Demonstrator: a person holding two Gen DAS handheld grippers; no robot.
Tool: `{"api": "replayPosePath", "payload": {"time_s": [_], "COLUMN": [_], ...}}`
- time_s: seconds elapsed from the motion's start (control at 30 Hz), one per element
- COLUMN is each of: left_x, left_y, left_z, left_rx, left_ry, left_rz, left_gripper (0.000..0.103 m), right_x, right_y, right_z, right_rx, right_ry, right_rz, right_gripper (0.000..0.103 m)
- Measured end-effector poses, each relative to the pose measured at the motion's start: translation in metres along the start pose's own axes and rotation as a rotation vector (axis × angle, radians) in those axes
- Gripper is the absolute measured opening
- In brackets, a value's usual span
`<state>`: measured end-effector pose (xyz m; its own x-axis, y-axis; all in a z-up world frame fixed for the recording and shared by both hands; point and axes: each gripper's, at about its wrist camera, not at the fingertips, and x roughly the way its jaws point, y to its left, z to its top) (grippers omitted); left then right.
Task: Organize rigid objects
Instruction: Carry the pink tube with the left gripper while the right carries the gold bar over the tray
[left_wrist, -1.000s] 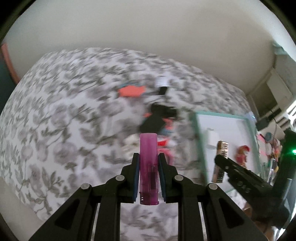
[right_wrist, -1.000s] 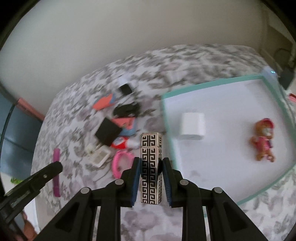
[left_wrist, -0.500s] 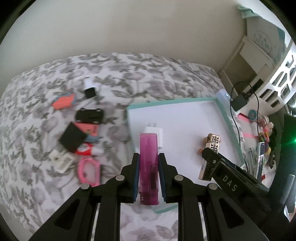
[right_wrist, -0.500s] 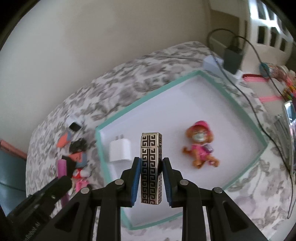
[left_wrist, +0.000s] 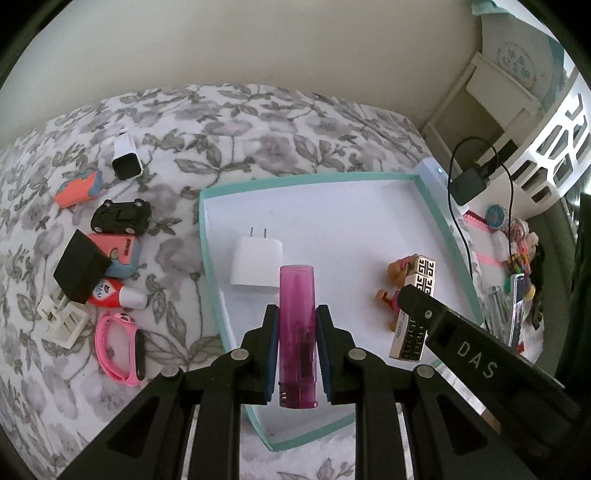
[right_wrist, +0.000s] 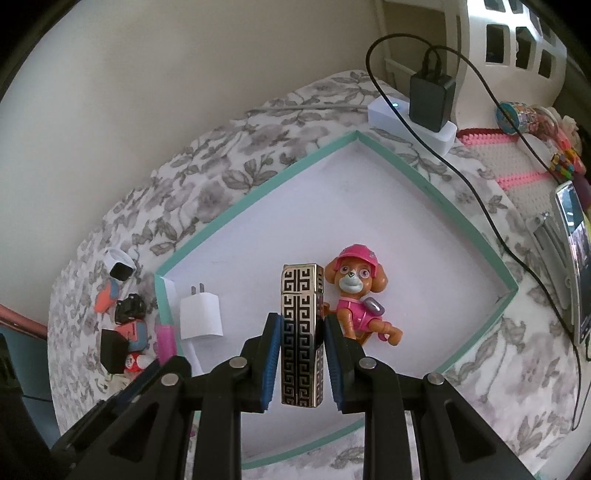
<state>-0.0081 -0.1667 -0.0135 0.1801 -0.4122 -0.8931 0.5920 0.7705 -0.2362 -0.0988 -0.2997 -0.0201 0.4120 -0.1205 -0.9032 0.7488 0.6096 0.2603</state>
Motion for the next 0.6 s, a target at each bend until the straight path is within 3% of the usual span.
{"api": "replayPosePath", "payload": {"time_s": [0.6], "left_x": [0.029], "left_y": [0.002], "left_z": [-0.013], "left_rx": [0.035], "left_ry": [0.066], "left_rz": [0.071], "left_gripper": [0.020], "right_x": [0.027], "right_y": [-0.002], "right_z": [-0.011], "right_rx": [-0.011], "right_ry": [0.101], "right_rz": [-0.033], "right_gripper": [0.026]}}
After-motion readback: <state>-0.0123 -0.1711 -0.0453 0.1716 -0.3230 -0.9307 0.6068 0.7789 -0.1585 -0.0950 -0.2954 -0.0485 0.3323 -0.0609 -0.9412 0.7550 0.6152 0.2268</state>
